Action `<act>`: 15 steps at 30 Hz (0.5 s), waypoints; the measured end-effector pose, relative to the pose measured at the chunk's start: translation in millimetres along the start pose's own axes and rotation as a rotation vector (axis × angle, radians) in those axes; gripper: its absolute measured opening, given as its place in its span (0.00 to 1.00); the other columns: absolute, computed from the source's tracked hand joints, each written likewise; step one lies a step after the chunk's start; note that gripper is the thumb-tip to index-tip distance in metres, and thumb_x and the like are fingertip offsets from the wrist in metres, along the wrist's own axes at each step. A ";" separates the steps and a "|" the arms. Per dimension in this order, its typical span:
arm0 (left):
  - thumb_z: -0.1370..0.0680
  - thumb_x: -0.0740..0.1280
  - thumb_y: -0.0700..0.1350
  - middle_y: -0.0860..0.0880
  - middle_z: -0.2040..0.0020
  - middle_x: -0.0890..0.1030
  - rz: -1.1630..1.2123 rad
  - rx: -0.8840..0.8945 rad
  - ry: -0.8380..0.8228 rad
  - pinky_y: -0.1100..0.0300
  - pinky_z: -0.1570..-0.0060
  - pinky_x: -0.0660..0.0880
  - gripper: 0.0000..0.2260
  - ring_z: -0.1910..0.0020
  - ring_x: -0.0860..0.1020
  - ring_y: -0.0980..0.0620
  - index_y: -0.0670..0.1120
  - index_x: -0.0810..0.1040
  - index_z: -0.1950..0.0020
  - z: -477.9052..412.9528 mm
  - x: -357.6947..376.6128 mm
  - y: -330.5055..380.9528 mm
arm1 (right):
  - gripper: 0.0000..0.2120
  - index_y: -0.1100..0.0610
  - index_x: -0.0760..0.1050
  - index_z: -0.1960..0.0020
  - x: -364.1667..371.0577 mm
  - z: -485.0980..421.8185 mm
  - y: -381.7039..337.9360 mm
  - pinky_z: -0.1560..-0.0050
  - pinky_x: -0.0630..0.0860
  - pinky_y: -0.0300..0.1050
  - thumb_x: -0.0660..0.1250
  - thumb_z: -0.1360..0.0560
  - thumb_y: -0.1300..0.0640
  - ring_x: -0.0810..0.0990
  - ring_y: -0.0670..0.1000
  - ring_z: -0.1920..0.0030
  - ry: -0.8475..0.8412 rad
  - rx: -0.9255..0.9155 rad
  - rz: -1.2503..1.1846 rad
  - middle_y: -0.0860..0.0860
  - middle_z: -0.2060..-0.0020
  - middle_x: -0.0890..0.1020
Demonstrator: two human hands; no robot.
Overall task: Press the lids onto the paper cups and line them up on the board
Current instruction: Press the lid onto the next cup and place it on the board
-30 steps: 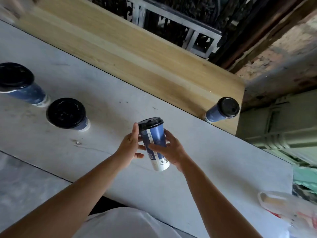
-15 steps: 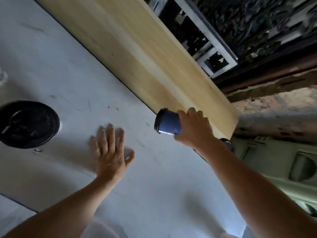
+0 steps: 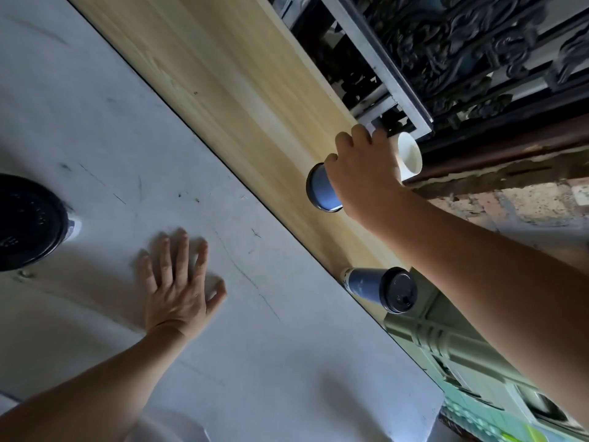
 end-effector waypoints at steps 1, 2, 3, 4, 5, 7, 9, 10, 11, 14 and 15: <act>0.26 0.57 0.64 0.39 0.18 0.55 0.006 0.002 0.005 0.33 0.24 0.46 0.39 0.20 0.51 0.34 0.45 0.61 0.19 0.2 -0.6 0.3 | 0.19 0.57 0.76 0.38 0.5 -1.1 0.7 0.37 0.70 0.57 0.70 0.28 0.55 0.69 0.61 0.37 -0.013 0.016 0.002 0.57 0.39 0.72; 0.26 0.56 0.64 0.39 0.18 0.55 0.009 0.000 0.006 0.33 0.24 0.47 0.39 0.20 0.52 0.34 0.45 0.61 0.20 0.2 -1.0 0.4 | 0.19 0.57 0.76 0.38 0.3 -1.6 0.8 0.37 0.71 0.58 0.70 0.29 0.55 0.69 0.61 0.36 -0.021 0.028 0.006 0.57 0.39 0.72; 0.26 0.56 0.64 0.39 0.18 0.55 0.009 -0.004 0.005 0.33 0.24 0.47 0.39 0.20 0.52 0.34 0.45 0.61 0.19 0.3 -1.6 0.2 | 0.19 0.57 0.76 0.38 -0.6 -0.6 -0.8 0.38 0.71 0.58 0.70 0.29 0.55 0.69 0.62 0.37 -0.025 0.031 0.006 0.57 0.39 0.72; 0.26 0.56 0.64 0.39 0.18 0.55 0.009 -0.006 0.007 0.33 0.24 0.46 0.39 0.20 0.52 0.34 0.46 0.61 0.20 0.6 -1.8 0.2 | 0.19 0.57 0.76 0.39 -1.8 1.1 -3.7 0.38 0.71 0.58 0.70 0.29 0.54 0.69 0.62 0.37 -0.031 0.022 0.008 0.57 0.39 0.72; 0.26 0.56 0.64 0.39 0.18 0.55 0.009 -0.003 0.013 0.33 0.24 0.46 0.39 0.20 0.52 0.34 0.45 0.62 0.20 0.4 -1.7 0.5 | 0.19 0.57 0.76 0.39 -3.3 2.1 -6.0 0.38 0.71 0.58 0.71 0.29 0.54 0.69 0.62 0.37 -0.032 0.010 0.012 0.57 0.39 0.72; 0.26 0.56 0.64 0.39 0.18 0.55 0.013 0.004 0.027 0.33 0.24 0.46 0.38 0.20 0.53 0.33 0.45 0.62 0.20 -0.2 -2.9 1.4 | 0.20 0.57 0.76 0.39 -10.9 2.1 -4.2 0.37 0.71 0.58 0.71 0.29 0.54 0.69 0.61 0.37 -0.006 0.004 0.033 0.57 0.39 0.72; 0.26 0.56 0.64 0.39 0.18 0.55 0.023 0.001 0.031 0.33 0.24 0.45 0.38 0.20 0.53 0.33 0.45 0.62 0.20 -0.4 -4.2 1.2 | 0.20 0.57 0.76 0.39 -19.3 2.3 2.1 0.37 0.70 0.58 0.71 0.30 0.53 0.69 0.62 0.37 0.025 0.015 0.060 0.58 0.40 0.72; 0.26 0.56 0.64 0.39 0.18 0.55 0.031 -0.002 0.030 0.33 0.24 0.45 0.38 0.20 0.53 0.33 0.45 0.62 0.20 -0.2 -4.1 0.9 | 0.20 0.57 0.76 0.39 -20.4 2.5 4.1 0.37 0.70 0.58 0.71 0.30 0.53 0.69 0.62 0.37 0.022 0.018 0.063 0.58 0.40 0.72; 0.26 0.56 0.64 0.39 0.18 0.55 0.034 -0.005 0.030 0.33 0.24 0.45 0.38 0.20 0.53 0.33 0.45 0.62 0.20 0.2 -3.6 0.5 | 0.20 0.57 0.76 0.39 -20.7 2.6 4.8 0.37 0.70 0.58 0.71 0.30 0.53 0.69 0.62 0.37 0.013 0.019 0.058 0.58 0.40 0.72; 0.26 0.56 0.64 0.39 0.18 0.56 0.027 -0.008 0.027 0.33 0.24 0.45 0.38 0.20 0.52 0.34 0.45 0.62 0.20 -0.3 -4.6 1.4 | 0.20 0.56 0.75 0.38 -18.9 1.4 2.5 0.36 0.70 0.58 0.71 0.29 0.54 0.69 0.62 0.36 -0.015 0.021 -0.016 0.58 0.39 0.72; 0.26 0.56 0.65 0.39 0.18 0.56 0.027 -0.008 0.025 0.33 0.24 0.45 0.38 0.20 0.53 0.34 0.45 0.62 0.20 -0.3 -5.3 1.1 | 0.20 0.55 0.75 0.38 -16.0 1.0 3.7 0.36 0.69 0.58 0.70 0.29 0.54 0.69 0.62 0.35 -0.025 0.029 -0.073 0.57 0.38 0.72</act>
Point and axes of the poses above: each hand's wrist, its own z-axis away from the middle knuckle, its own x-axis out of the palm, y = z × x, the point moved 9 cm from there along -z, towards the middle knuckle
